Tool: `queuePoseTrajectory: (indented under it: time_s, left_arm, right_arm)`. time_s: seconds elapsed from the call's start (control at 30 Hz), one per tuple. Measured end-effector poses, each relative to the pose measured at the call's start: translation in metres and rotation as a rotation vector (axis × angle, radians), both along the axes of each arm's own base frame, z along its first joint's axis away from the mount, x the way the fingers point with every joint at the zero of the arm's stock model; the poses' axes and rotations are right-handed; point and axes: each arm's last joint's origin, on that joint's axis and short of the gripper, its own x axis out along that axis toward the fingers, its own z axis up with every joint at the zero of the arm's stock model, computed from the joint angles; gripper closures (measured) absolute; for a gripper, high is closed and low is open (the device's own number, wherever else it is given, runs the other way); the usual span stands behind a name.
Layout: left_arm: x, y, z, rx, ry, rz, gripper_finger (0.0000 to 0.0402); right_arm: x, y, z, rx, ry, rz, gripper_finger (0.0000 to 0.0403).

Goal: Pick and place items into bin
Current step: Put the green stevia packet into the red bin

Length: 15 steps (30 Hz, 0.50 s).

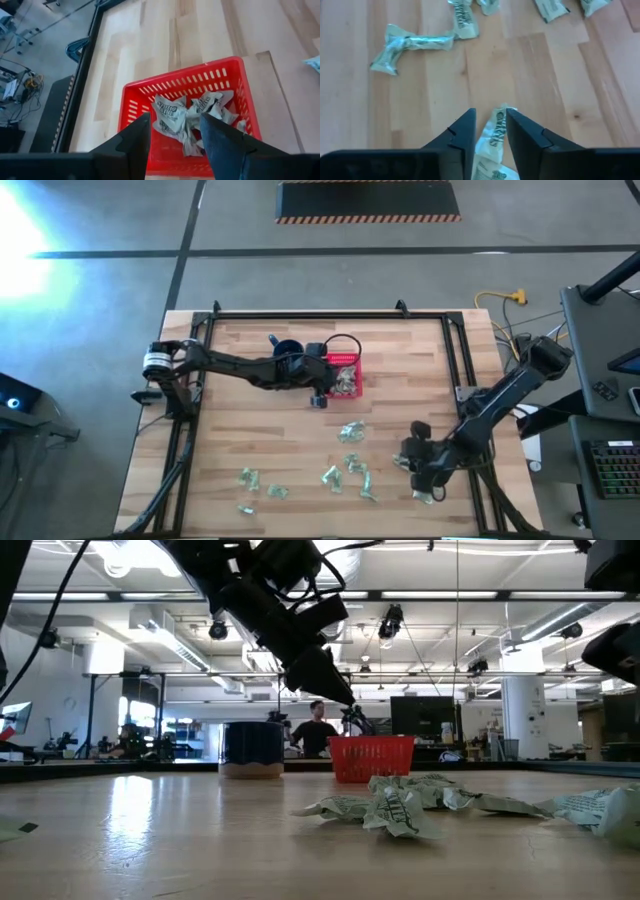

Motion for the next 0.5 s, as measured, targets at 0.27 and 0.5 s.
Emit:
queuePoseTrajectory:
  time_s: [0.27, 0.5]
  left_arm:
    - [-0.003, -0.001, 0.004, -0.001, -0.005, 0.000, 0.0246]
    - [-0.003, -0.001, 0.003, -0.001, 0.001, 0.000, 0.0246]
  right_arm:
    - [-0.003, -0.003, -0.006, -0.009, 0.011, -0.008, 0.0247]
    - [-0.005, -0.006, -0.016, 0.010, -0.007, -0.009, 0.0232]
